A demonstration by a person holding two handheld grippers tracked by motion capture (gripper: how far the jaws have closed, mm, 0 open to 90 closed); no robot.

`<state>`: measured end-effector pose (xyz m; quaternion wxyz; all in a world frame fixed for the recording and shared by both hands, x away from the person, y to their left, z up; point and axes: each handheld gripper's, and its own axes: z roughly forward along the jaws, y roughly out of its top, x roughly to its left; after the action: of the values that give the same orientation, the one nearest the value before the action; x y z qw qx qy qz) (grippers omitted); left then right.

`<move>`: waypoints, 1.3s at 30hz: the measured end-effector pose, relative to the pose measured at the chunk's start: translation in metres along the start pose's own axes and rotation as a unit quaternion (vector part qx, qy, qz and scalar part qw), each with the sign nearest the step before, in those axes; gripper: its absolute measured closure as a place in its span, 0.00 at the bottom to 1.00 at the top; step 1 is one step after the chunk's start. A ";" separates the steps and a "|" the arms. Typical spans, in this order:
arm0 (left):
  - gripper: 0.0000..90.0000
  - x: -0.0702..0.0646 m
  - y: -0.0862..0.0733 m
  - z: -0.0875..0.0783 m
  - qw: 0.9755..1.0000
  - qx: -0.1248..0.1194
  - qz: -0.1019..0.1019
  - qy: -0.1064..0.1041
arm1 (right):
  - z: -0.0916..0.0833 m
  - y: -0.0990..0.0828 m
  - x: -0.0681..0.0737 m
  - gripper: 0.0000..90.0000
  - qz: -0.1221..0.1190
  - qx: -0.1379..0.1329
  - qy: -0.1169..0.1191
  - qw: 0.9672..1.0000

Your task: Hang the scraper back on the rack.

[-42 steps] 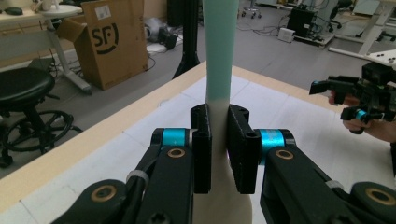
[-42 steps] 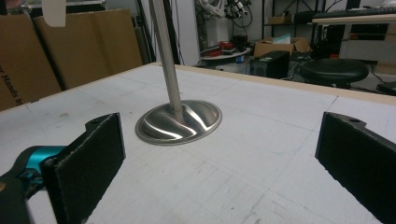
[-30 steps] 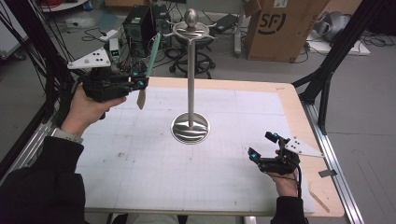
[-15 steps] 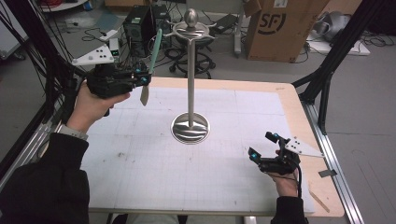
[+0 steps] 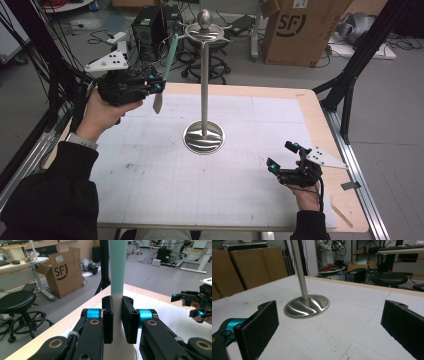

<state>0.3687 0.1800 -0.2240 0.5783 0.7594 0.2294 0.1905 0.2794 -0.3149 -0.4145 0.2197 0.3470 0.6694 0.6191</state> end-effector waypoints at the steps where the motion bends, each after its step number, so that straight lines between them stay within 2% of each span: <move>1: 0.89 0.000 0.000 0.001 1.000 0.002 0.000 0.001 | 0.000 0.000 0.000 0.00 0.000 0.000 0.000 1.000; 8: 0.89 -0.002 -0.002 0.010 1.000 0.004 -0.004 0.002 | 0.000 0.000 0.000 0.00 0.000 0.000 0.000 1.000; 16: 0.89 -0.008 -0.002 0.030 1.000 0.001 -0.020 0.003 | 0.000 0.000 0.001 0.00 -0.001 0.002 -0.001 1.000; 21: 0.90 -0.010 -0.002 0.036 1.000 -0.003 -0.019 0.006 | -0.002 -0.001 0.000 0.00 0.000 0.002 -0.003 1.000; 28: 0.89 -0.010 -0.002 0.036 1.000 -0.002 -0.014 0.010 | -0.003 -0.002 0.001 0.00 -0.002 0.007 -0.004 1.000; 31: 0.88 -0.011 -0.002 0.034 1.000 -0.009 0.000 0.015 | -0.004 -0.002 0.001 0.00 0.000 0.006 -0.004 1.000; 35: 0.78 -0.014 -0.003 0.029 0.999 -0.035 0.007 0.012 | -0.003 -0.002 0.000 0.00 -0.003 0.008 -0.003 1.000; 39: 0.72 -0.014 -0.009 0.023 0.999 -0.038 0.008 0.011 | -0.002 -0.003 0.000 0.00 -0.003 0.010 -0.003 1.000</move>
<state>0.3687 0.1562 -0.2391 0.6028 0.7365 0.2221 0.2120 0.2770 -0.3161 -0.4168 0.2199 0.3493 0.6755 0.6110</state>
